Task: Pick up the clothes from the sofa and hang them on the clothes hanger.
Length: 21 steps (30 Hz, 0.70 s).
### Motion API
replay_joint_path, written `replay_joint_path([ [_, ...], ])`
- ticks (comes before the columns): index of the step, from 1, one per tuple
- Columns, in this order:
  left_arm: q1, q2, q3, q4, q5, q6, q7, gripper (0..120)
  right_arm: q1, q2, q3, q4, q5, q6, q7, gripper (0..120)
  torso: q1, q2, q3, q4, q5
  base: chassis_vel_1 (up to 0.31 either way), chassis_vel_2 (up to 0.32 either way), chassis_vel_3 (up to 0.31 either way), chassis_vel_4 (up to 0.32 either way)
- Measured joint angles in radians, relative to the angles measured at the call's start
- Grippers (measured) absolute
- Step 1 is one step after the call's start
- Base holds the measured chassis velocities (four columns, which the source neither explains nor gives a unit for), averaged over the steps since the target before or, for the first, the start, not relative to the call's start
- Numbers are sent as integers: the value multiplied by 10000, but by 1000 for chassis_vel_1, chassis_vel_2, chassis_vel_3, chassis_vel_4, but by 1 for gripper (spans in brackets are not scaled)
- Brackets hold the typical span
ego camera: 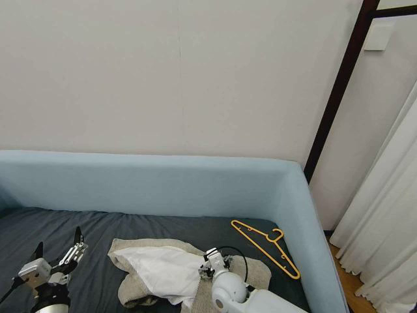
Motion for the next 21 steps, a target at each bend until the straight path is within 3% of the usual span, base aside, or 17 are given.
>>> replay_joint_path([
  [7,56,-82,-17,-103,53,-15,-17,100,-168,-378,35,120,-631,-764,417,100,0,0,0,-3,1,0,0,0,0],
  [15,72,-149,71,-228,149,-21,-21,100,-488,-1016,239,811,-899,-756,366,100,-1,1,-1,-3,1,0,0,0,0],
  [17,79,-148,75,-241,151,-23,-21,100,-528,-1067,283,825,-944,-719,318,98,-1,1,0,-4,1,0,0,0,0],
  [21,134,-102,77,-285,152,-42,-37,100,-620,-1182,447,794,-1130,-507,92,81,-1,1,-1,-1,2,0,0,0,0],
])
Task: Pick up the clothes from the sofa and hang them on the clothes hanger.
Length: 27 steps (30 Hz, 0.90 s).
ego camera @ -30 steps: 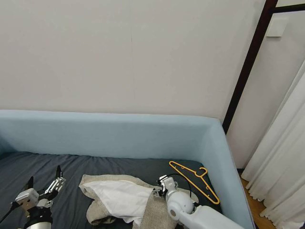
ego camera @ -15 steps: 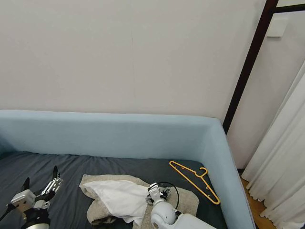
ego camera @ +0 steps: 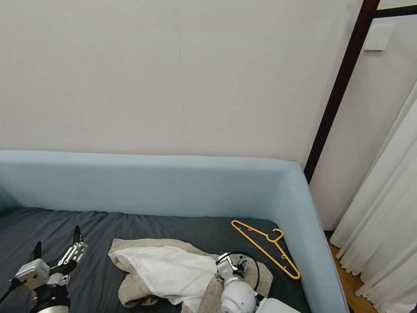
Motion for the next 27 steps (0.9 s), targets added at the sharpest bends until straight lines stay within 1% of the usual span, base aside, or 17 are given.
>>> replay_joint_path([
  [2,4,6,0,-1,0,-1,-2,100,-9,-8,18,-8,-17,31,-22,79,0,0,0,0,0,0,0,0,0],
  [3,25,29,0,-8,0,-9,-14,100,-33,-36,64,-19,-62,125,-87,72,0,0,0,0,0,0,0,0,0],
  [5,41,49,0,-9,0,-22,-33,100,-76,-100,95,-19,-155,347,-180,62,0,1,0,0,0,0,0,0,0],
  [7,44,52,0,-9,0,-27,-37,100,-93,-133,100,-19,-188,423,-209,61,0,0,0,0,0,0,0,0,0],
  [9,52,64,3,-9,0,-39,-54,100,-146,-237,125,41,-238,593,-286,52,0,0,0,-1,-1,0,0,0,0],
  [10,56,75,11,-10,0,-45,-61,100,-186,-332,143,120,-275,786,-369,46,0,1,0,-2,0,0,0,0,0],
  [11,56,77,14,-10,0,-46,-61,100,-197,-358,149,142,-290,842,-404,44,0,1,0,-1,0,0,0,0,0],
  [12,56,82,22,-9,0,-47,-63,100,-227,-445,176,203,-339,1027,-521,38,0,0,0,-1,0,0,0,0,0],
  [13,56,82,22,-9,0,-47,-63,100,-227,-445,176,203,-339,1027,-521,38,0,0,0,-1,0,0,0,0,0],
  [16,38,85,50,6,0,-53,-66,100,-319,-701,305,259,-556,1693,-985,23,0,2,0,-2,-1,0,0,0,0],
  [18,37,84,52,9,0,-54,-66,100,-324,-715,312,259,-568,1723,-1009,22,0,1,0,-2,-1,0,0,0,0],
  [21,9,71,93,75,0,-68,-68,100,-384,-877,420,234,-716,2296,-1389,5,-1,2,1,-2,-1,0,0,0,0],
  [22,-15,69,109,120,0,-73,-68,100,-398,-916,459,212,-777,2612,-1548,4,0,2,0,-2,-1,0,0,0,0],
  [23,-15,69,109,120,0,-73,-68,100,-398,-916,459,212,-777,2612,-1548,4,0,2,0,-2,-1,0,0,0,0],
  [27,-94,86,131,282,-3,-81,-67,100,-419,-979,771,178,-1088,4312,-2440,4,0,1,0,-1,-1,0,0,0,0],
])
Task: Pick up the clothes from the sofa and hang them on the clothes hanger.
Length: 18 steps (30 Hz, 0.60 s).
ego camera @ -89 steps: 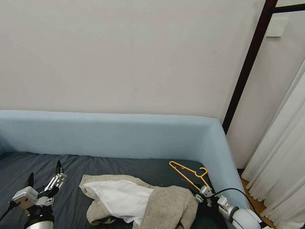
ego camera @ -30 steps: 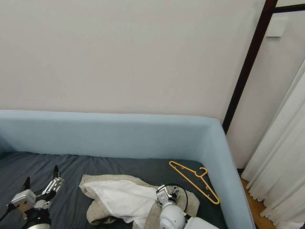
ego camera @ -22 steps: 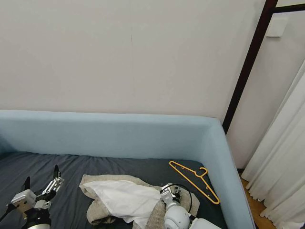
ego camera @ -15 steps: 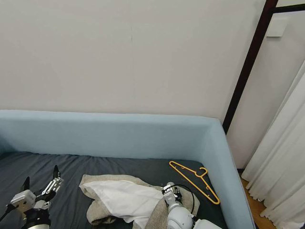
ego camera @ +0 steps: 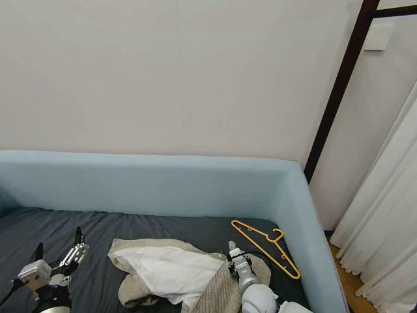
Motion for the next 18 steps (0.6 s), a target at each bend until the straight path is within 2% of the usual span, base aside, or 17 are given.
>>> replay_joint_path([
  [3,-44,33,1,95,-13,-6,4,100,45,-18,295,48,-63,921,-522,4,0,0,1,-1,0,0,0,0,0],
  [4,-109,88,4,174,-85,-6,27,100,329,-45,767,230,121,2024,-1514,4,0,0,0,-1,0,0,0,0,0],
  [7,-279,168,56,289,-346,-7,75,100,1044,-155,1199,486,812,3154,-3270,4,0,0,0,2,-1,0,0,0,0],
  [9,-316,185,79,314,-408,-8,82,100,1163,-173,1223,508,931,3260,-3499,4,0,0,1,1,0,0,0,0,0],
  [13,-651,290,357,681,-1085,30,234,100,2838,-331,1191,720,2458,3915,-5616,4,0,0,1,0,-1,0,0,0,0],
  [15,-684,290,373,713,-1142,38,245,100,2986,-333,1169,721,2557,3943,-5767,4,0,0,1,0,-2,0,0,0,0],
  [18,-918,281,455,892,-1437,102,315,100,4033,-275,984,649,3011,4046,-6745,4,0,0,1,1,-3,0,0,0,0],
])
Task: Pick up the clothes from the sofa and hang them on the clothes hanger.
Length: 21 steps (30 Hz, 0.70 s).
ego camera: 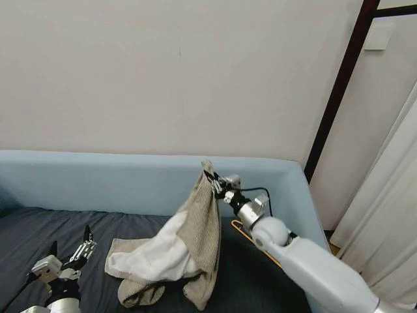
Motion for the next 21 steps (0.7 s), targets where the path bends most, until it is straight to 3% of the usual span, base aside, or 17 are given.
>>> replay_joint_path([
  [4,-216,-5,51,166,-223,-29,342,100,1011,215,-418,-127,141,20,-488,4,0,0,1,0,0,0,0,0,0],
  [10,-726,423,64,610,-1476,-354,1573,100,2182,506,-958,-122,169,59,-817,4,0,0,0,0,-1,0,0,0,0],
  [14,-1246,1098,87,1452,-1957,-708,2509,100,2202,537,-1019,242,25,63,-804,4,0,0,-1,1,-1,0,0,0,0],
  [18,-1826,2331,226,2832,-1923,-1104,3933,100,1818,401,-903,464,-429,152,-859,4,0,-1,0,-3,0,0,0,0,0],
  [19,-1826,2331,226,2832,-1923,-1104,3933,100,1818,401,-903,464,-429,152,-859,4,0,-1,0,-3,0,0,0,0,0],
  [21,-2187,3119,412,3769,-1639,-1382,5253,100,1605,368,-680,443,-651,235,-984,4,0,-1,0,-4,4,0,0,0,0],
])
